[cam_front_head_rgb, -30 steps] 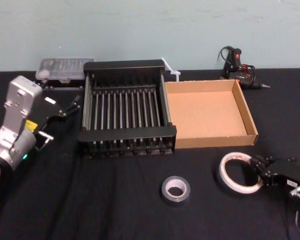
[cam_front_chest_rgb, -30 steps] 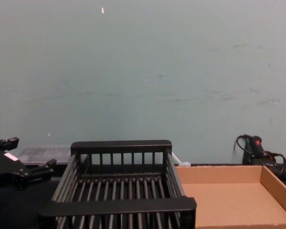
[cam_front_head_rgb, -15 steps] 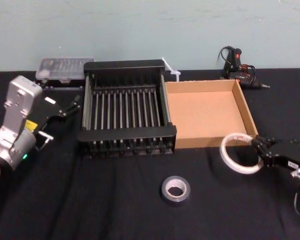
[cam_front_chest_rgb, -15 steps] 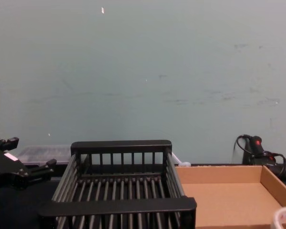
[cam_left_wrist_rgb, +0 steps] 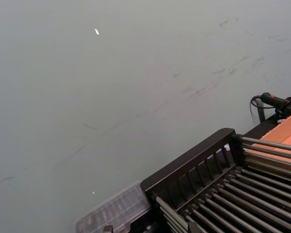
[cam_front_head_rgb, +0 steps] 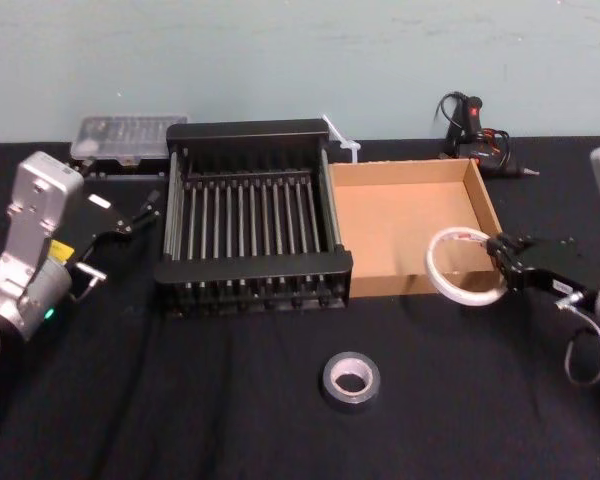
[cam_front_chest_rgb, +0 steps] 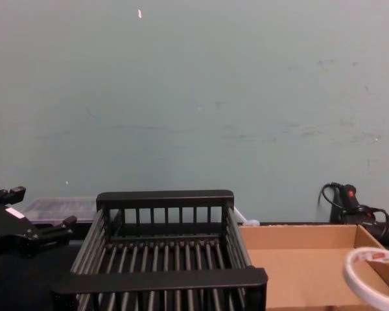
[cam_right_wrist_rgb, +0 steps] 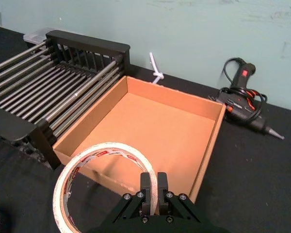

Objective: Pick up the white tape and place it into the black box , Pick up the silver tape and place it into the brown box.

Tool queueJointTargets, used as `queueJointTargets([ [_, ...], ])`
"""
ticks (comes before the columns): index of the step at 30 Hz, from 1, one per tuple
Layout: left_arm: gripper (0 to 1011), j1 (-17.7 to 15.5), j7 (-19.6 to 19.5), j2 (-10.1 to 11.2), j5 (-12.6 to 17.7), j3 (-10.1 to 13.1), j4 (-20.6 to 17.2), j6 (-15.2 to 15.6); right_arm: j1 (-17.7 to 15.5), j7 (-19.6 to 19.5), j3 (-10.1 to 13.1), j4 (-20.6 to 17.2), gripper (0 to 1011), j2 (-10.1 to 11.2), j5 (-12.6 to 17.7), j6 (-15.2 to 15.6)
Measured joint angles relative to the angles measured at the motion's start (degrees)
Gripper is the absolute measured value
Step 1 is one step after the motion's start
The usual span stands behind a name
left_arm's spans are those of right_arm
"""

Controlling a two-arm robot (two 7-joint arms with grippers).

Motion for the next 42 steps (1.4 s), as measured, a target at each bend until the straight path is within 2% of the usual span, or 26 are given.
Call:
queueJointTargets([
  [4, 1002, 0.00, 0.00, 0.00, 0.00, 0.00, 0.00, 0.00, 2.73, 0.37, -1.51, 1.49, 92, -0.97, -1.33, 0.17],
  [20, 1001, 0.00, 0.00, 0.00, 0.00, 0.00, 0.00, 0.00, 10.44, 2.68, -5.20, 5.54, 91, -4.42, -4.57, 0.89],
  [42, 1001, 0.00, 0.00, 0.00, 0.00, 0.00, 0.00, 0.00, 16.96, 4.32, -9.77, 8.09, 92, -9.59, -7.01, 2.39],
])
